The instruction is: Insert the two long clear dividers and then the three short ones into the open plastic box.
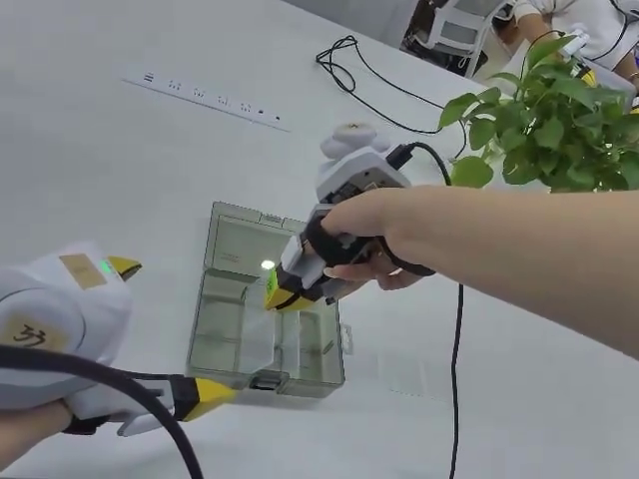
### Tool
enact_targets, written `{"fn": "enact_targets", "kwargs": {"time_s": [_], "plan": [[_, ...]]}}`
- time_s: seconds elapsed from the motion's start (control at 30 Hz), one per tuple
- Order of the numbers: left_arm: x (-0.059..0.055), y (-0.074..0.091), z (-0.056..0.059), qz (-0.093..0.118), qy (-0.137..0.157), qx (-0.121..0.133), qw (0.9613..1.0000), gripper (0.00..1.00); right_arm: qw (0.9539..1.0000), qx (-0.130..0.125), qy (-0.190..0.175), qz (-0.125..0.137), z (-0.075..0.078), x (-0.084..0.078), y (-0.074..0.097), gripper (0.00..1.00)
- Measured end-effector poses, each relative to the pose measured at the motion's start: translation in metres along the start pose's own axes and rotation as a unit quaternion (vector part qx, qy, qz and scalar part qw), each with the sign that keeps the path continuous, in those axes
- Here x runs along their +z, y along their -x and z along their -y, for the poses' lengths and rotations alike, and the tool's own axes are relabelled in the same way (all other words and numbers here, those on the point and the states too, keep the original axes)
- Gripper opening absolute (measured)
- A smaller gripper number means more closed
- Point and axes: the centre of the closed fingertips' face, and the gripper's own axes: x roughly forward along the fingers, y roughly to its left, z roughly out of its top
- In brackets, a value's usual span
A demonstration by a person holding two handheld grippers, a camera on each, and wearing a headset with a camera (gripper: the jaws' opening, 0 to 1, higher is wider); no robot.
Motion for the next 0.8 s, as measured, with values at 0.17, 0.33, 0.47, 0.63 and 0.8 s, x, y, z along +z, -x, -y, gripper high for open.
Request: {"fn": "enact_targets", "kwargs": {"time_s": [0.17, 0.33, 0.47, 0.63, 0.8], "plan": [[-0.001, 0.000, 0.000, -0.001, 0.002, -0.001, 1.0000, 0.98, 1.0000, -0.003, 0.006, -0.003, 0.000, -0.001, 0.000, 0.02], [-0.001, -0.001, 0.000, -0.001, 0.000, -0.002, 1.0000, 0.98, 0.9999, -0.008, 0.011, -0.005, 0.000, -0.002, 0.001, 0.02], [-0.001, -0.001, 0.001, -0.001, -0.001, -0.002, 1.0000, 0.98, 0.9997, -0.015, 0.017, -0.008, -0.004, -0.007, -0.001, 0.02], [-0.002, -0.001, 0.001, -0.002, 0.000, -0.003, 1.0000, 0.97, 0.9994, -0.020, 0.026, -0.009, -0.009, -0.010, -0.002, 0.02], [-0.002, -0.001, 0.000, -0.003, 0.000, -0.002, 1.0000, 0.97, 0.9990, -0.028, 0.032, -0.010, -0.011, -0.012, -0.002, 0.02]]}}
